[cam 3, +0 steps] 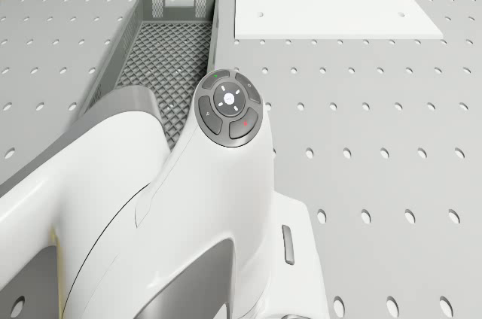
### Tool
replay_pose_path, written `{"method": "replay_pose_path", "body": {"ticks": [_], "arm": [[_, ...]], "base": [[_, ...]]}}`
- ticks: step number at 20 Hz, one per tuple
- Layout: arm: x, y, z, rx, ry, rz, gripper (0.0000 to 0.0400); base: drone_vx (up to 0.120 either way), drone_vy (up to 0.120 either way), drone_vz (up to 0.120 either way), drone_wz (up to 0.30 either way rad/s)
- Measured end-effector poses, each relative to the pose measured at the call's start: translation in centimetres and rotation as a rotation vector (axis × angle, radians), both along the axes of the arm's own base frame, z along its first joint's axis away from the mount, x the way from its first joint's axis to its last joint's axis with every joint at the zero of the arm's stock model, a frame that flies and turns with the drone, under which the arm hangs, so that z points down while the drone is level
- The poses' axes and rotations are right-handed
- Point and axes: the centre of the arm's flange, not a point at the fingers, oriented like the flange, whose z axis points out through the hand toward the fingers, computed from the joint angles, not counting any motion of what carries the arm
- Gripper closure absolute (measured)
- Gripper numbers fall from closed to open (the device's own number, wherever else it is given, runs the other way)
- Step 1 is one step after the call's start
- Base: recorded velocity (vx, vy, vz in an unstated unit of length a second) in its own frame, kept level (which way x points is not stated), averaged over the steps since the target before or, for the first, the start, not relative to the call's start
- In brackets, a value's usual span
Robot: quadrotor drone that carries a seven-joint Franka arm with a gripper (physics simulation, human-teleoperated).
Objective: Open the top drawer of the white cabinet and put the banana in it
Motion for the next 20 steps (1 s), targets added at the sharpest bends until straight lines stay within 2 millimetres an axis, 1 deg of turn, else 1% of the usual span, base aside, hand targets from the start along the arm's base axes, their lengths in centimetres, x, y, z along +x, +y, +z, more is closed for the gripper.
{"method": "replay_pose_path", "body": {"ticks": [2,6,11,14,20], "arm": [[0.0,0.1,0.0,0.000,0.000,0.000,0.0000],[0.0,1.1,0.0,0.000,0.000,0.000,0.0000],[0.0,3.2,0.1,0.000,0.000,0.000,0.0000],[0.0,4.0,0.8,0.000,0.000,0.000,0.0000],[0.0,5.1,3.1,0.000,0.000,0.000,0.0000]], "base": [[0.000,0.000,-0.120,0.000],[0.000,0.000,0.000,0.000],[0.000,0.000,0.000,0.000],[0.000,0.000,0.000,0.000],[0.000,0.000,0.000,0.000]]}}
